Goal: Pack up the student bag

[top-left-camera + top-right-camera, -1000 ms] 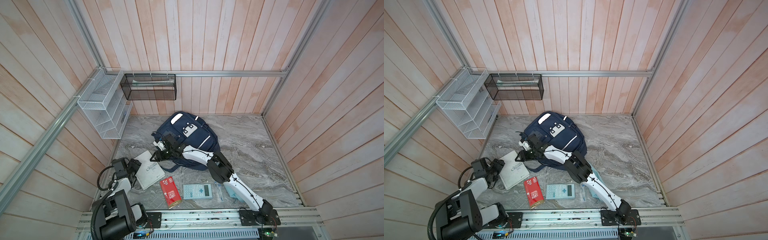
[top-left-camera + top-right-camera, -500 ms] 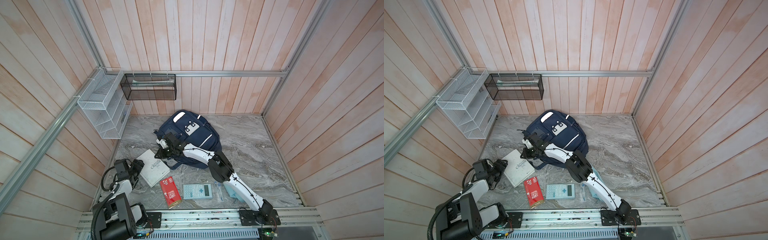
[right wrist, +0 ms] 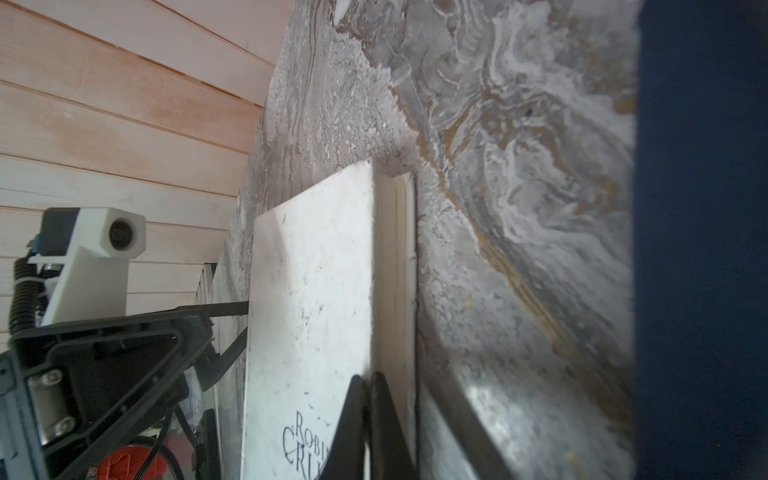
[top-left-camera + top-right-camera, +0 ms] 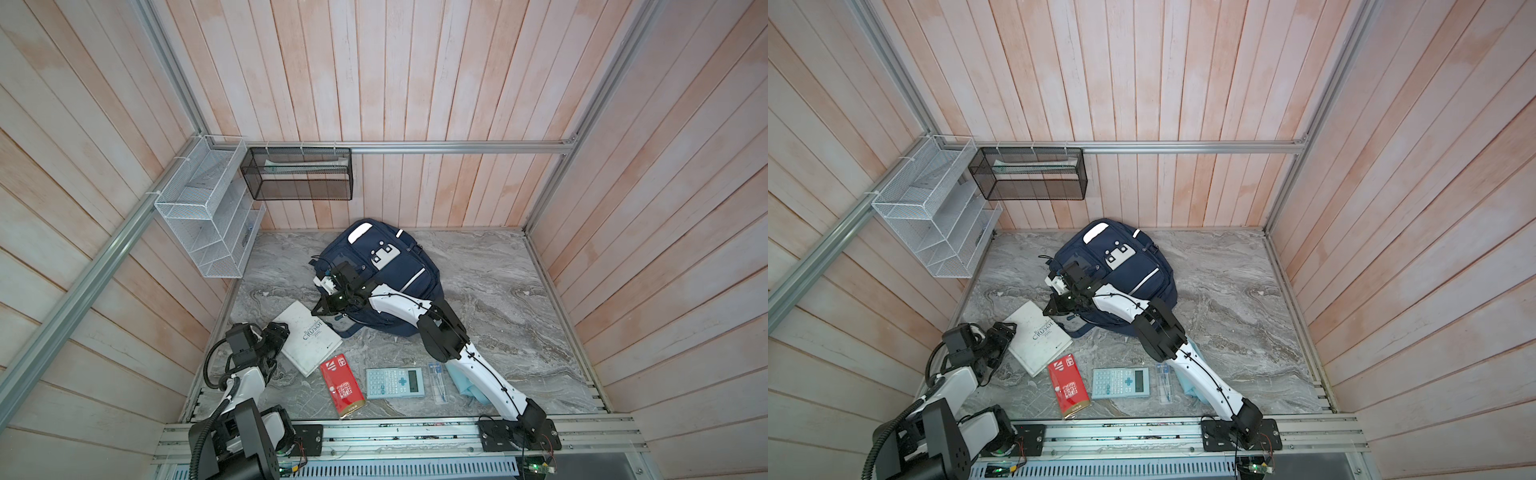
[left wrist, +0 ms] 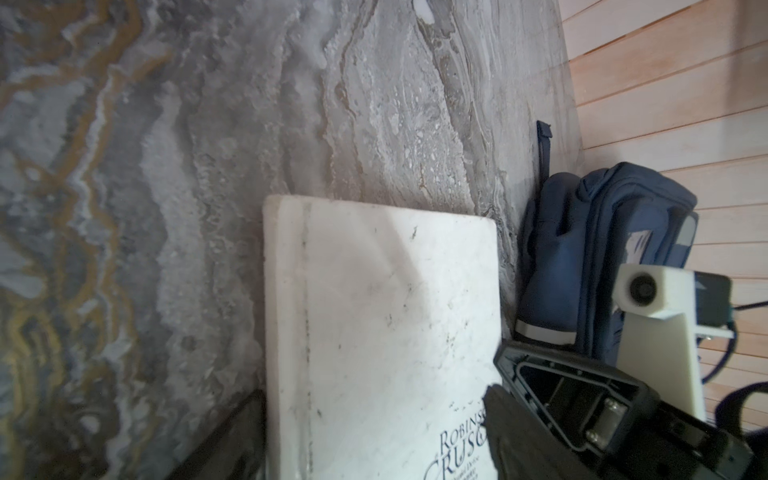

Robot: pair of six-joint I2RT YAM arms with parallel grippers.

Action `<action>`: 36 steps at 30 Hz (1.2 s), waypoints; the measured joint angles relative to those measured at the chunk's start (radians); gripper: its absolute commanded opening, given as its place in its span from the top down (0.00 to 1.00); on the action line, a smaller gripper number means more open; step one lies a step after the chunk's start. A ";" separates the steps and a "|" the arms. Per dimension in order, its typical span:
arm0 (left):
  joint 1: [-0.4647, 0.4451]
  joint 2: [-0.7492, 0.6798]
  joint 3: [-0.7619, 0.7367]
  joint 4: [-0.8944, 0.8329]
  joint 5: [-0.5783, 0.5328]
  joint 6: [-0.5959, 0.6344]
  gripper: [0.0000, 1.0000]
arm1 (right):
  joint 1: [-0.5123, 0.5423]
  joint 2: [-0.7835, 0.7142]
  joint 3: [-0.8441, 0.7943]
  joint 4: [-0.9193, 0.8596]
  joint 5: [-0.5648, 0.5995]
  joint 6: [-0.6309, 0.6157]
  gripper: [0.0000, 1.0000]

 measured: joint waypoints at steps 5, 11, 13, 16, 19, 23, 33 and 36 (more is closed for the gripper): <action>0.033 -0.030 -0.080 0.114 0.075 -0.039 0.28 | -0.018 -0.051 -0.129 0.116 -0.071 0.039 1.00; 0.044 -0.112 -0.138 0.145 0.154 -0.085 0.35 | -0.038 -0.086 -0.166 0.161 -0.120 0.059 1.00; 0.044 -0.146 -0.140 0.151 0.176 -0.101 0.35 | -0.049 -0.086 -0.166 0.169 -0.139 0.059 0.96; 0.045 -0.188 -0.140 0.159 0.194 -0.105 0.35 | -0.055 -0.086 -0.166 0.175 -0.153 0.058 0.92; 0.044 -0.196 -0.137 0.164 0.228 -0.108 0.35 | -0.055 -0.086 -0.166 0.177 -0.167 0.060 0.87; 0.042 -0.195 -0.129 0.167 0.256 -0.108 0.35 | -0.055 -0.086 -0.166 0.179 -0.196 0.067 0.85; 0.042 -0.113 -0.128 0.240 0.292 -0.133 0.32 | -0.055 -0.086 -0.166 0.212 -0.256 0.100 1.00; 0.042 -0.112 -0.127 0.279 0.319 -0.156 0.57 | -0.056 -0.086 -0.166 0.224 -0.262 0.115 1.00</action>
